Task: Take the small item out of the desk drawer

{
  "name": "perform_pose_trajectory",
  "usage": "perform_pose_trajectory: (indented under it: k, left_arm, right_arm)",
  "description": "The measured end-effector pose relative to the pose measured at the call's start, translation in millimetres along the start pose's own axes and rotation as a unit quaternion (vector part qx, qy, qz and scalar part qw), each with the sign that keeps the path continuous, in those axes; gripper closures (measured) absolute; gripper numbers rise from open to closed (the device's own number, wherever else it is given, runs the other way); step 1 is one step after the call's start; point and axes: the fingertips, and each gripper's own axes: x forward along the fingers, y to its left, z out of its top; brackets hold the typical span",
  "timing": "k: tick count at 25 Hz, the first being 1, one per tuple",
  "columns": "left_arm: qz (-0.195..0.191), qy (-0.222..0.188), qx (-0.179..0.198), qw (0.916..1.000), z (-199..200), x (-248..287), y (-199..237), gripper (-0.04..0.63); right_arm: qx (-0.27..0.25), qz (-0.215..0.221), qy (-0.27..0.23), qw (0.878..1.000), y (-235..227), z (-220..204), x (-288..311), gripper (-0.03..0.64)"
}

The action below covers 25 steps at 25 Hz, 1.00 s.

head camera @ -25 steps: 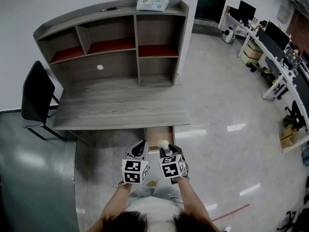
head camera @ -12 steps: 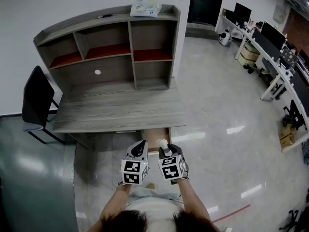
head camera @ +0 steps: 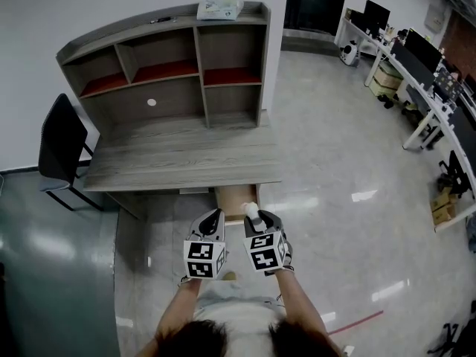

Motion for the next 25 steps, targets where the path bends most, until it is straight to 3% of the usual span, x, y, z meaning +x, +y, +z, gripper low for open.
perform_pose_trajectory:
  k: [25]
  left_arm:
    - [0.026, -0.020, 0.005, 0.9995, 24, -52, -59, 0.581]
  right_arm:
    - [-0.026, 0.014, -0.072, 0.997, -11, 12, -81, 0.453]
